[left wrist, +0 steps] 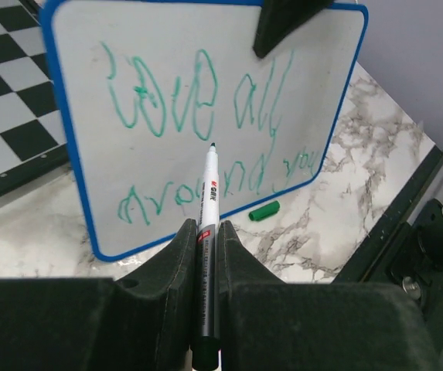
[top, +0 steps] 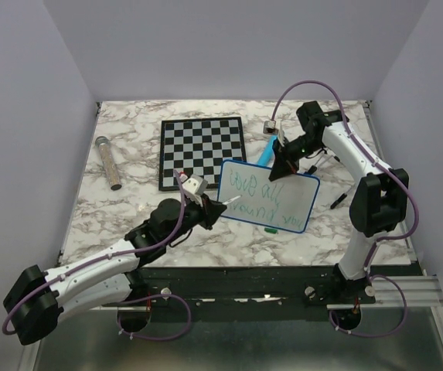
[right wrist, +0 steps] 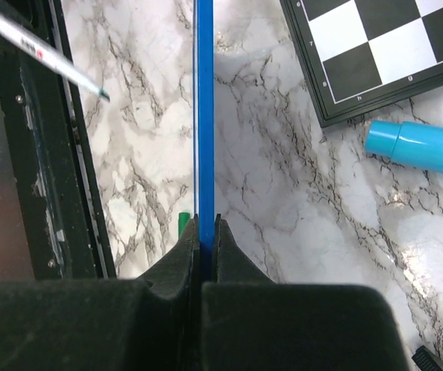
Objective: Write a sentence on the whiteboard
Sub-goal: Pick up the whiteboard from the center of the board, then put down the whiteboard on the whiteboard stand.
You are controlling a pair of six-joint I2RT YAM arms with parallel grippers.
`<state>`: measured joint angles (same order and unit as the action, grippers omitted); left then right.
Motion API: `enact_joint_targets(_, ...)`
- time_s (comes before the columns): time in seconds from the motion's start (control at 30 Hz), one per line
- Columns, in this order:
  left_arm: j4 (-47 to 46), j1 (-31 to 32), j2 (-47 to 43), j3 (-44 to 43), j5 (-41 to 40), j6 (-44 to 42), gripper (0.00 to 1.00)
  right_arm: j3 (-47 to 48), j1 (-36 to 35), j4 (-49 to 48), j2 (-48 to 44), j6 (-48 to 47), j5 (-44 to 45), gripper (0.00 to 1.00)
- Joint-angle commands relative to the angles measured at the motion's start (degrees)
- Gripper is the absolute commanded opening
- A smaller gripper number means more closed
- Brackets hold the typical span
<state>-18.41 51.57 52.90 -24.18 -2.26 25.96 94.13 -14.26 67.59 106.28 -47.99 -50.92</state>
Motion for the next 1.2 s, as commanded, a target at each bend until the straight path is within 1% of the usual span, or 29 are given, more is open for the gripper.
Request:
enact_joint_targets(0.0,6.45,-2.17,-7.62,1.16,-3.8,-2.22,0.0,1.24,1.51,3.16,-3.88,-5.89,-1.38,0.0)
enact_joint_targets(0.17,11.11,-4.02,-12.47,1.16,-4.06,-4.07,0.0,0.53,2.74,4.12,-7.31,-6.15,0.64,0.0)
enact_joint_targets(0.33,11.82,-4.46,-15.11,1.86,-3.89,-4.51,0.0,2.2,5.47,8.51,-8.81,-7.47,1.87,0.0)
enact_joint_targets(0.5,9.98,-4.46,-15.29,2.83,-2.66,-4.33,0.0,6.24,10.56,15.8,-10.3,-10.72,2.75,0.01)
enact_joint_targets(0.63,9.36,-4.55,-14.94,2.74,-1.78,-5.21,0.0,8.96,14.26,17.31,-11.97,-9.94,5.65,0.0)
enact_joint_targets(0.67,9.45,-4.55,-14.94,2.74,-1.69,-5.39,0.0,10.19,17.66,17.4,-12.15,-9.41,6.0,0.0)
enact_joint_targets(0.8,9.1,-4.55,-14.85,2.74,-1.08,-5.92,0.0,17.92,23.48,18.97,-9.78,-7.13,9.34,0.0)
enact_joint_targets(0.83,9.1,-4.55,-14.94,2.74,-1.08,-6.0,0.0,21.94,24.45,19.41,-7.86,-6.69,9.69,0.0)
enact_joint_targets(0.87,9.1,-4.55,-15.02,2.65,-1.08,-6.26,0.0,23.54,26.28,19.85,-7.06,-6.25,10.48,0.0)
enact_joint_targets(0.97,9.1,-4.55,-15.2,2.74,-0.99,-6.36,0.0,27.59,28.32,19.68,-4.78,-4.75,12.93,0.01)
enact_joint_targets(1.07,9.01,-4.55,-15.29,2.83,-0.81,-6.36,0.0,28.22,29.46,19.77,-3.54,-4.13,14.52,0.0)
enact_joint_targets(1.17,9.18,-4.55,-15.11,2.74,-0.73,-6.71,0.0,26.9,30.43,19.77,-3.27,-4.04,14.97,0.01)
